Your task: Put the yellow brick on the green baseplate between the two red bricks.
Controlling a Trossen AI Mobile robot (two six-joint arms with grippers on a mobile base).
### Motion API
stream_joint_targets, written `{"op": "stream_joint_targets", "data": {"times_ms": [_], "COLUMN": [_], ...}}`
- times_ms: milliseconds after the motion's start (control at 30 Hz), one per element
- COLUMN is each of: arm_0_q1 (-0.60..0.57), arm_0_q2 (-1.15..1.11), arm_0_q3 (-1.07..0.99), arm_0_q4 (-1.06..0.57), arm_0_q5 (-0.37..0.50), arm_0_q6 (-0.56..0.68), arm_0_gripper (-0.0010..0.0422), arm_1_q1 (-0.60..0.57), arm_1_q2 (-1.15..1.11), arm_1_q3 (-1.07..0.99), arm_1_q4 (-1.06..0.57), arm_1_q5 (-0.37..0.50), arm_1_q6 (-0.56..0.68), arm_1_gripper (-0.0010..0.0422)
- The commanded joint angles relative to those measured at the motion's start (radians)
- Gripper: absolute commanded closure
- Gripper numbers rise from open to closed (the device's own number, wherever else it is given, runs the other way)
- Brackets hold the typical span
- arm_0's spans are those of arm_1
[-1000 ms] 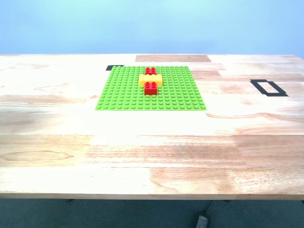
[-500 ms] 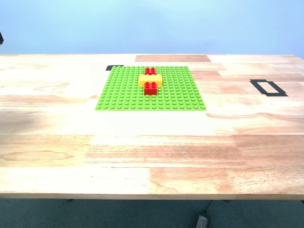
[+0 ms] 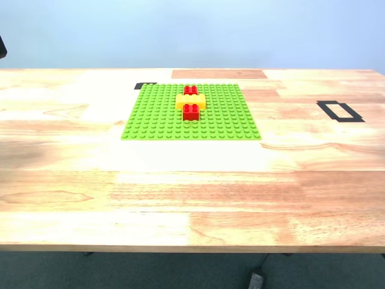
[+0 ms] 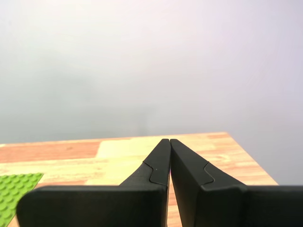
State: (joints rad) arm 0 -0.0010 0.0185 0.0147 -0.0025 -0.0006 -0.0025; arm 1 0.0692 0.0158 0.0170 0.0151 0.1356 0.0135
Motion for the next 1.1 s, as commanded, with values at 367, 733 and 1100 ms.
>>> {"op": "stream_joint_targets", "data": {"times_ms": [367, 733, 1100], "arm_0_q1": [0.0, 0.0, 0.0], "arm_0_q2": [0.014, 0.013, 0.013], "arm_0_q3": [-0.004, 0.005, 0.005], "arm_0_q4": [0.01, -0.017, -0.017], "arm_0_q5": [0.0, 0.0, 0.0], "arm_0_q6": [0.0, 0.002, 0.003], "arm_0_gripper": [0.0412, 0.0412, 0.0413], "arm_1_q1": [0.002, 0.002, 0.002], "arm_1_q2": [0.023, 0.023, 0.023], "arm_1_q3": [-0.003, -0.003, -0.002], "arm_1_q4": [0.005, 0.005, 0.005], "arm_1_q5": [-0.005, -0.005, -0.005], "arm_1_q6": [-0.021, -0.026, -0.03], "arm_1_gripper": [0.0413, 0.0413, 0.0413]}}
